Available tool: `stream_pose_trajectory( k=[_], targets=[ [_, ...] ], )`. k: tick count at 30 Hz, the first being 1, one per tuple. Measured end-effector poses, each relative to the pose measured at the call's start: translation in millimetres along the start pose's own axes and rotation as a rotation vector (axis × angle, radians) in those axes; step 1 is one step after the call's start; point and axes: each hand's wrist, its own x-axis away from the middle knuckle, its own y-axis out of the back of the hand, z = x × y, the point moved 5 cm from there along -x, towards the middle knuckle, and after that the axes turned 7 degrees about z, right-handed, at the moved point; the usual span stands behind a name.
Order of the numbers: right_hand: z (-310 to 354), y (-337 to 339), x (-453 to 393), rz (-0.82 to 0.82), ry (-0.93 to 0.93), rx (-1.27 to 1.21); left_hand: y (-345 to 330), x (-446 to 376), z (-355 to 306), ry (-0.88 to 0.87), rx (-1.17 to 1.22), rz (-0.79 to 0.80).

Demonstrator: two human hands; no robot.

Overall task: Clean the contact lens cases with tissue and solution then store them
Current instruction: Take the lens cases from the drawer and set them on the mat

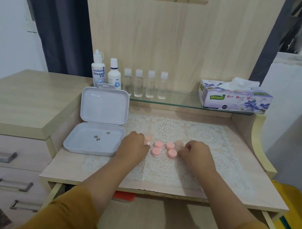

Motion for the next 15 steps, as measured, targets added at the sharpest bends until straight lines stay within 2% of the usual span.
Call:
stream_pose_trajectory(
  k=[5, 15],
  targets=[
    [-0.1, -0.7, 1.7, 0.024, 0.005, -0.105, -4.3, 2.2, 3.1, -0.033, 0.015, -0.039],
    [3.7, -2.0, -9.0, -0.024, 0.069, -0.060, -7.9, -14.0, -1.0, -0.038, 0.159, -0.100]
  ],
)
